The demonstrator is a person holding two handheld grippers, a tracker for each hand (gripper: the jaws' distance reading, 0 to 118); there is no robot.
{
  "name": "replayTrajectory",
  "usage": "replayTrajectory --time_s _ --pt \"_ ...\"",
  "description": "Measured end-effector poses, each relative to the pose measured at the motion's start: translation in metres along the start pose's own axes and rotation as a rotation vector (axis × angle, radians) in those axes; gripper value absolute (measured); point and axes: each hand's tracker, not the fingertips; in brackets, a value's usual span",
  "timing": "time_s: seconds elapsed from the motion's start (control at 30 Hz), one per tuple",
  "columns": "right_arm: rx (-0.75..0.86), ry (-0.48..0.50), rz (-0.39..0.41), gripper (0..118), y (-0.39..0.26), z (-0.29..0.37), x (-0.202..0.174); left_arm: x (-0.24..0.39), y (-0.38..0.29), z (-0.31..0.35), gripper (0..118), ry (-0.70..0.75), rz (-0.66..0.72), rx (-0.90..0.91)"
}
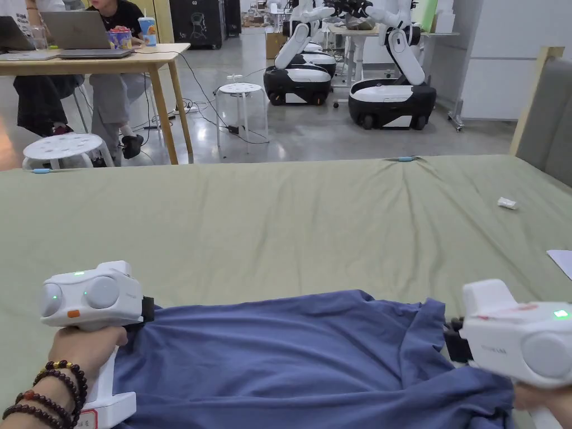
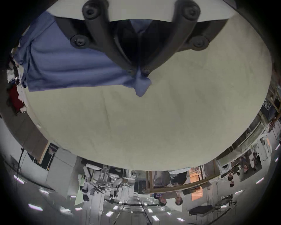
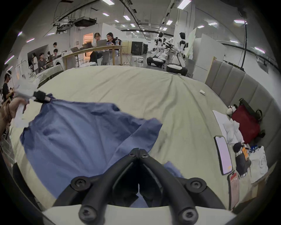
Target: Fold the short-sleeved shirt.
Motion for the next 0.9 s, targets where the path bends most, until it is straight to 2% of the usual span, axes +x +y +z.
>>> replayTrajectory --time_s 0.03,0.07,0.13,0.17,0.2,0.27,0.4,0.43,0.5,0.53,0.57,0.6,0.63,0.67,0.73,0.9 --pt "-0.012 -0.004 -0.003 3 0.011 -0.012 0.004 0.001 0.001 0.003 1 0.000 -0.010 0.006" --pt "-0.042 -0.007 -0.015 26 0.019 -0.023 0.007 0.003 0.001 0.006 1 0.001 -0.021 0.012" --pt "-0.108 0.023 -0.040 89 0.031 -0.050 0.011 0.002 0.002 0.009 1 -0.002 -0.040 0.022" --pt "-0.140 0.030 -0.048 107 0.038 -0.061 0.012 0.002 0.002 0.011 1 -0.003 -0.042 0.023" --pt "-0.159 0.042 -0.060 104 0.043 -0.072 0.013 0.002 0.003 0.013 1 -0.005 -0.043 0.026" --pt "-0.173 0.015 -0.065 89 0.055 -0.091 0.013 0.002 0.003 0.015 1 -0.009 -0.048 0.033" --pt "-0.298 -0.006 -0.095 87 0.068 -0.136 0.019 0.003 0.002 0.016 1 -0.007 -0.062 0.031" --pt "-0.328 -0.009 -0.106 82 0.069 -0.131 0.015 0.003 0.002 0.016 1 -0.006 -0.068 0.032" --pt "-0.357 0.036 -0.062 43 0.067 -0.133 0.009 0.004 0.001 0.017 1 -0.006 -0.079 0.034" --pt "-0.358 0.076 -0.068 34 0.066 -0.132 0.005 0.004 0.001 0.017 1 -0.006 -0.084 0.033" --pt "-0.345 0.059 -0.070 14 0.067 -0.137 0.005 0.004 0.000 0.018 1 -0.006 -0.087 0.033" --pt "-0.336 0.026 -0.009 12 0.069 -0.134 0.000 0.004 -0.001 0.019 1 -0.006 -0.090 0.033" --pt "-0.328 0.085 0.004 12 0.069 -0.128 -0.004 0.004 -0.003 0.020 1 -0.009 -0.094 0.031" --pt "-0.322 0.060 -0.007 12 0.068 -0.121 -0.006 0.004 -0.005 0.023 1 -0.010 -0.096 0.030" --pt "-0.257 0.030 0.075 12 0.071 -0.116 -0.005 0.001 -0.011 0.034 1 -0.025 -0.102 0.042" --pt "-0.159 0.058 0.062 12 0.053 -0.049 0.004 -0.015 -0.043 0.081 1 -0.077 -0.104 0.093"
